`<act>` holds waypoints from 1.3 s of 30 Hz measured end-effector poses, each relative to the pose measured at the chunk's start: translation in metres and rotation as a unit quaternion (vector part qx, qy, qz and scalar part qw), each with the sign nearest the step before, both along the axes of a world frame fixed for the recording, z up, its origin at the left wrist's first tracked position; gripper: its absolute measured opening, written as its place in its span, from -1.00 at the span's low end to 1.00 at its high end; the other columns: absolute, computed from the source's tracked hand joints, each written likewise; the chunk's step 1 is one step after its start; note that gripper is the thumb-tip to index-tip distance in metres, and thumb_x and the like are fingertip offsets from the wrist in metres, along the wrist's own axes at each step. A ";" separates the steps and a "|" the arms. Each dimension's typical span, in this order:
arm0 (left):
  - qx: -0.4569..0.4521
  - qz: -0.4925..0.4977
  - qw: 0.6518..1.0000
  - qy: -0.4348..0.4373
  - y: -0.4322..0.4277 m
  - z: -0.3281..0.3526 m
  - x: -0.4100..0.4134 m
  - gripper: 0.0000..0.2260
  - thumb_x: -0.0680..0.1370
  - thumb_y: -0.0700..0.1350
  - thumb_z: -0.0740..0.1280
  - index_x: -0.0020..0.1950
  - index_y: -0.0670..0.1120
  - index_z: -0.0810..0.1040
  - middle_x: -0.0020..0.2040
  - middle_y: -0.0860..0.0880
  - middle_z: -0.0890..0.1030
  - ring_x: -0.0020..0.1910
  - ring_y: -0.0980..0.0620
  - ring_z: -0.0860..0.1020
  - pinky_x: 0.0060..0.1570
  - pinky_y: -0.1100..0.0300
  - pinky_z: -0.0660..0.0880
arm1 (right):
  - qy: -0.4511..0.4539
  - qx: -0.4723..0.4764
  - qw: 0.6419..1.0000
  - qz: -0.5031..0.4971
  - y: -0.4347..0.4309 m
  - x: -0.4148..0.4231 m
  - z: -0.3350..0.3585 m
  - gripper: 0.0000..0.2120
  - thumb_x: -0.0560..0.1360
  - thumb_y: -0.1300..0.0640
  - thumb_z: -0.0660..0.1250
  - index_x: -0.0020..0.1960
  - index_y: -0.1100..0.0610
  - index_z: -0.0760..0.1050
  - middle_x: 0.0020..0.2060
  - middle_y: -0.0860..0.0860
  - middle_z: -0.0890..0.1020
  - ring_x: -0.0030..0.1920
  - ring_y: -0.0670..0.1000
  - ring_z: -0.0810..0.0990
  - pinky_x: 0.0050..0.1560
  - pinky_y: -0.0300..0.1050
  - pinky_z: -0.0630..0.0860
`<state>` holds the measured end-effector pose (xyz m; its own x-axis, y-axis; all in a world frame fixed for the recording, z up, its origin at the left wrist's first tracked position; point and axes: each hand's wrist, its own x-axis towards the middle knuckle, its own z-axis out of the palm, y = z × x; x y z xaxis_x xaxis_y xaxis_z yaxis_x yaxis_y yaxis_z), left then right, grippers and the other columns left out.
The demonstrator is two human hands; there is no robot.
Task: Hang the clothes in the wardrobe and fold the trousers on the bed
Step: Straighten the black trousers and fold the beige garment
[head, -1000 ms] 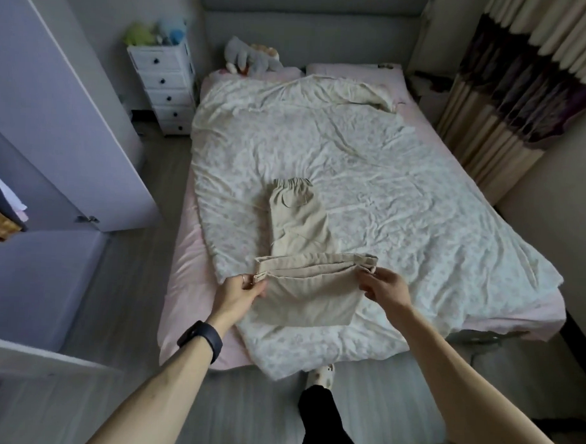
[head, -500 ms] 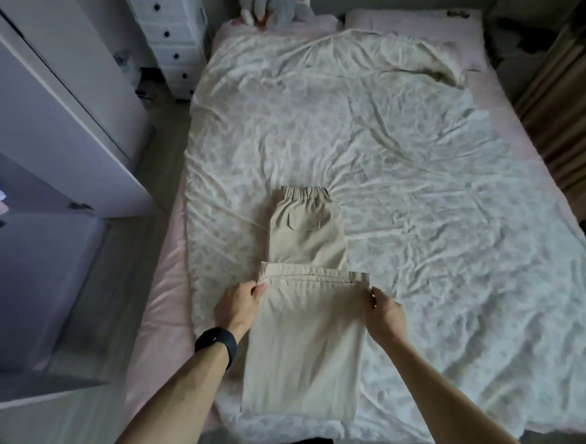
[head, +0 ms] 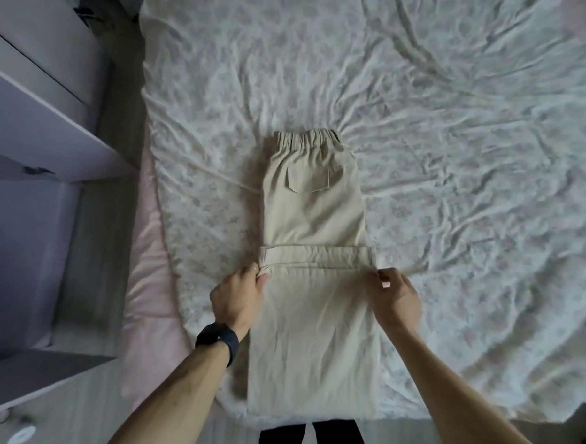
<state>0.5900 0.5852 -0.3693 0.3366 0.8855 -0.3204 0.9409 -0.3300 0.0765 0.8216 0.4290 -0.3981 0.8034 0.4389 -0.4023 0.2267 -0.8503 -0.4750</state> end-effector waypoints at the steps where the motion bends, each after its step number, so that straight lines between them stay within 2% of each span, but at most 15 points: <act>1: 0.011 -0.041 0.999 0.016 -0.003 0.001 -0.002 -0.71 0.64 0.17 0.20 -0.03 0.00 0.55 -0.12 0.00 0.65 -0.15 -0.13 0.64 -0.34 0.15 0.30 | -0.020 -0.001 1.000 0.007 -0.004 -0.001 0.004 -0.78 0.60 -0.12 0.28 0.08 -0.02 0.58 0.04 -0.01 0.65 0.01 0.13 0.61 -0.08 -0.03 0.48; 4: 0.050 -0.135 0.988 0.048 0.003 0.007 -0.009 -0.73 0.66 0.12 0.20 0.02 0.02 0.63 -0.17 -0.01 0.63 -0.30 -0.14 0.64 -0.36 0.16 0.27 | -0.055 0.022 0.998 0.021 -0.011 -0.003 0.014 -0.81 0.61 -0.05 0.29 0.05 0.04 0.57 0.01 0.01 0.66 -0.04 0.16 0.62 -0.11 0.03 0.54; 8: 0.112 -0.115 0.986 -0.035 0.027 0.016 -0.006 -0.79 0.63 0.06 0.33 -0.13 -0.02 0.58 -0.27 -0.04 0.52 -0.46 -0.17 0.57 -0.46 0.18 0.30 | -0.094 0.064 0.993 -0.019 0.009 0.000 0.016 -0.79 0.63 -0.07 0.24 0.05 0.07 0.50 0.02 0.03 0.64 -0.09 0.14 0.63 -0.21 -0.05 0.45; 10: 0.072 -0.093 0.991 -0.055 0.038 0.014 0.005 -0.77 0.64 0.10 0.27 -0.08 -0.01 0.56 -0.17 -0.05 0.52 -0.35 -0.19 0.59 -0.42 0.15 0.34 | -0.078 0.050 0.995 -0.042 0.023 0.007 0.009 -0.77 0.64 -0.08 0.21 0.06 0.07 0.49 0.06 0.04 0.62 -0.05 0.15 0.60 -0.17 -0.08 0.34; 13: -0.018 -0.029 0.998 -0.053 0.046 -0.006 0.020 -0.71 0.66 0.15 0.17 -0.02 -0.01 0.54 0.02 -0.02 0.47 -0.12 -0.16 0.59 -0.27 0.07 0.46 | 0.000 0.016 0.999 -0.045 0.034 0.020 -0.013 -0.78 0.66 -0.05 0.15 0.06 0.07 0.45 0.11 0.10 0.61 -0.11 0.13 0.50 -0.13 -0.07 0.32; 15: 0.014 -0.053 0.992 -0.109 0.048 -0.012 0.026 -0.74 0.64 0.09 0.23 -0.04 -0.04 0.59 0.08 0.00 0.49 -0.12 -0.13 0.57 -0.28 0.06 0.50 | 0.023 0.026 0.998 -0.049 0.038 0.025 -0.022 -0.83 0.67 -0.03 0.11 0.01 0.03 0.39 0.08 0.12 0.63 -0.12 0.11 0.48 -0.12 -0.05 0.34; 18: 0.040 -0.036 0.986 -0.156 0.060 -0.022 0.039 -0.71 0.66 0.10 0.21 -0.09 -0.06 0.56 0.02 0.00 0.52 -0.19 -0.10 0.53 -0.35 0.10 0.41 | -0.002 0.062 0.996 -0.067 0.054 0.038 -0.031 -0.82 0.67 -0.02 0.12 0.06 0.06 0.41 0.06 0.15 0.65 -0.01 0.22 0.58 -0.11 -0.05 0.35; 20: -0.020 0.038 0.991 -0.129 0.068 -0.029 0.045 -0.67 0.67 0.15 0.14 -0.13 -0.04 0.49 0.02 -0.01 0.50 -0.20 -0.10 0.51 -0.31 0.11 0.36 | 0.012 0.047 0.998 -0.050 0.062 0.045 -0.036 -0.80 0.67 -0.04 0.12 0.10 0.07 0.42 0.05 0.15 0.66 0.01 0.24 0.59 -0.12 -0.04 0.36; 23: -0.018 0.016 0.996 -0.085 0.075 -0.035 0.054 -0.70 0.66 0.14 0.17 -0.13 -0.03 0.44 0.02 -0.02 0.49 -0.11 -0.12 0.53 -0.27 0.10 0.39 | 0.056 0.013 0.998 -0.041 0.065 0.053 -0.041 -0.75 0.67 -0.09 0.12 0.17 0.05 0.45 0.05 0.12 0.66 -0.06 0.19 0.57 -0.12 -0.04 0.43; 26: -0.079 0.056 0.987 -0.128 0.082 -0.034 0.064 -0.76 0.59 0.15 0.30 0.02 -0.01 0.44 0.03 0.02 0.51 -0.03 -0.10 0.54 -0.20 0.10 0.40 | 0.071 0.033 0.996 -0.050 0.067 0.060 -0.041 -0.74 0.64 -0.14 0.19 0.17 0.01 0.47 -0.04 0.01 0.66 -0.18 0.06 0.51 -0.12 -0.06 0.50; 28: -0.129 0.098 0.974 -0.157 0.086 -0.034 0.064 -0.71 0.55 0.16 0.36 0.11 0.01 0.44 0.04 0.05 0.52 0.02 -0.07 0.55 -0.13 0.09 0.45 | 0.095 0.040 0.993 -0.059 0.065 0.059 -0.039 -0.74 0.62 -0.18 0.23 0.14 -0.02 0.48 -0.10 -0.05 0.61 -0.16 0.00 0.51 -0.10 -0.10 0.46; 30: -0.137 0.091 0.974 -0.156 0.087 -0.035 0.059 -0.70 0.53 0.15 0.40 0.16 0.03 0.49 0.06 0.06 0.56 0.06 -0.04 0.56 -0.06 0.08 0.50 | 0.133 0.044 0.988 -0.067 0.061 0.053 -0.038 -0.71 0.60 -0.18 0.27 -0.04 0.05 0.48 -0.18 -0.04 0.59 -0.15 0.02 0.54 -0.13 -0.09 0.44; 32: -0.147 0.066 0.976 -0.150 0.092 -0.035 0.057 -0.72 0.51 0.14 0.42 0.16 0.08 0.54 0.07 0.08 0.59 0.07 -0.03 0.57 -0.02 0.06 0.54 | 0.166 0.075 0.979 -0.088 0.059 0.050 -0.035 -0.72 0.57 -0.08 0.32 -0.13 0.13 0.54 -0.28 -0.02 0.59 -0.21 0.05 0.56 -0.24 -0.07 0.45; 35: -0.170 0.009 0.979 -0.114 0.102 -0.031 0.060 -0.73 0.49 0.16 0.41 0.17 0.19 0.55 0.10 0.10 0.53 0.11 0.00 0.54 -0.02 0.11 0.51 | 0.191 0.144 0.964 -0.117 0.057 0.049 -0.028 -0.94 0.55 0.08 0.33 -0.08 0.00 0.57 -0.24 -0.06 0.62 -0.21 -0.02 0.58 -0.26 -0.15 0.44; 39: -0.133 -0.052 0.983 -0.120 0.107 -0.029 0.056 -0.87 0.54 0.12 0.40 0.06 0.17 0.57 -0.03 0.13 0.41 -0.01 0.05 0.51 -0.22 0.18 0.38 | 0.175 0.177 0.962 -0.108 0.056 0.043 -0.020 -0.94 0.56 0.07 0.33 0.00 -0.02 0.57 -0.17 -0.07 0.67 -0.15 -0.03 0.63 -0.14 -0.08 0.54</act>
<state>0.6458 0.6925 -0.3987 0.5141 0.7384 -0.4364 0.8481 -0.3613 0.3876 0.8648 0.4847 -0.4184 0.7333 0.4369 -0.5209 -0.1639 -0.6300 -0.7591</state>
